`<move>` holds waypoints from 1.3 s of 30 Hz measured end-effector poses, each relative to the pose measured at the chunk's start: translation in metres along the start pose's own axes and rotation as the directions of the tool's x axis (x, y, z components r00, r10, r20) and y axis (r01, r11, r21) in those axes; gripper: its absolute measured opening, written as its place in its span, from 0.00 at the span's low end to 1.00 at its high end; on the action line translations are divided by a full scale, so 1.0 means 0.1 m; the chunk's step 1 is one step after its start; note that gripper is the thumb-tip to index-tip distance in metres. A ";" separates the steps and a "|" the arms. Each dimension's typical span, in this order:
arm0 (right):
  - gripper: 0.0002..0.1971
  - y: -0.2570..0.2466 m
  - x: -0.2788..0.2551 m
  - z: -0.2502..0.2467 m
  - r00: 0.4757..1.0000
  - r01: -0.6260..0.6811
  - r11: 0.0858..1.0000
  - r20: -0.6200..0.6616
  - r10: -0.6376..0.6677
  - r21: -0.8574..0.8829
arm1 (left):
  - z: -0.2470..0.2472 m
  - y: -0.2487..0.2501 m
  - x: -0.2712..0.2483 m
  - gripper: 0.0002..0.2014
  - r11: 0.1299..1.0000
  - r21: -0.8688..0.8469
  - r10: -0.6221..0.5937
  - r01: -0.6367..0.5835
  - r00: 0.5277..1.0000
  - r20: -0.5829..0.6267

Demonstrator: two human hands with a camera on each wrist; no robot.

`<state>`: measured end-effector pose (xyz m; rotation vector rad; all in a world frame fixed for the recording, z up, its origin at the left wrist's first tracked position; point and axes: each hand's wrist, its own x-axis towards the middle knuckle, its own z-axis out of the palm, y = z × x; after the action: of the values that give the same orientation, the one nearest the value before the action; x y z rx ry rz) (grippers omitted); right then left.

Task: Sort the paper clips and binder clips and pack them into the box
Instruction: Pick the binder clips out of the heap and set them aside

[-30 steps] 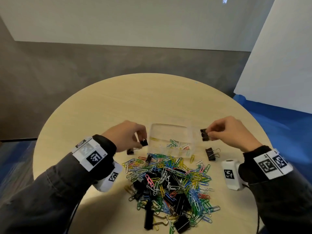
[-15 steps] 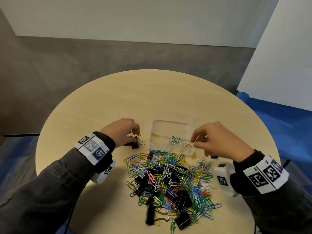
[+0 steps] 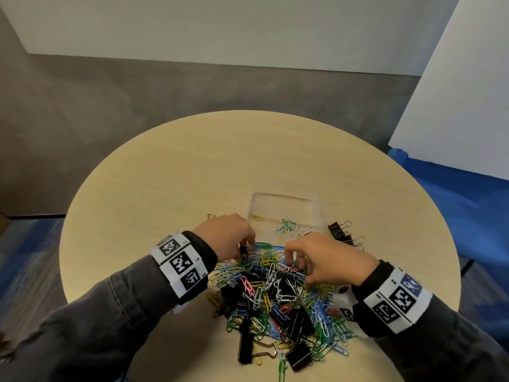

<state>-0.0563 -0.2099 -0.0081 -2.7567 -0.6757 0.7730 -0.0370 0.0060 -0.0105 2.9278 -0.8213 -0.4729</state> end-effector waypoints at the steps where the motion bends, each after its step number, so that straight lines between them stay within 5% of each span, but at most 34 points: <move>1: 0.21 0.01 0.00 0.00 1.000 0.003 1.000 -0.002 -0.003 -0.007 | 0.01 0.01 0.00 0.18 1.000 -0.003 -0.004 0.004 1.000 0.011; 12: 0.23 0.02 -0.03 -0.01 0.999 0.037 0.999 0.005 -0.037 -0.008 | 0.00 0.02 -0.02 0.05 1.000 0.025 -0.002 0.002 1.000 -0.010; 23: 0.11 0.11 -0.11 -0.19 0.993 0.062 0.991 -0.107 -0.049 0.121 | -0.20 -0.11 -0.06 0.12 0.995 -0.101 -0.018 0.008 0.995 -0.101; 30: 0.06 0.28 -0.16 -0.34 0.987 0.091 0.979 -0.144 -0.065 0.182 | -0.32 -0.42 -0.15 0.11 0.961 -0.203 -0.191 0.187 0.982 0.000; 36: 0.08 0.64 -0.29 -0.57 0.901 -0.102 0.980 -0.402 0.163 0.169 | -0.31 -0.73 -0.18 0.11 0.928 -0.204 -0.305 0.312 0.950 0.063; 39: 0.09 0.80 -0.25 -0.52 0.882 -0.226 0.956 -0.376 0.283 0.188 | -0.25 -0.81 -0.16 0.12 0.925 -0.201 -0.310 0.322 0.946 0.091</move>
<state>-0.0174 -0.2949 0.0220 -2.7754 -0.1698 0.2605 -0.0017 0.0826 0.0059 2.8588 -0.2746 -0.6254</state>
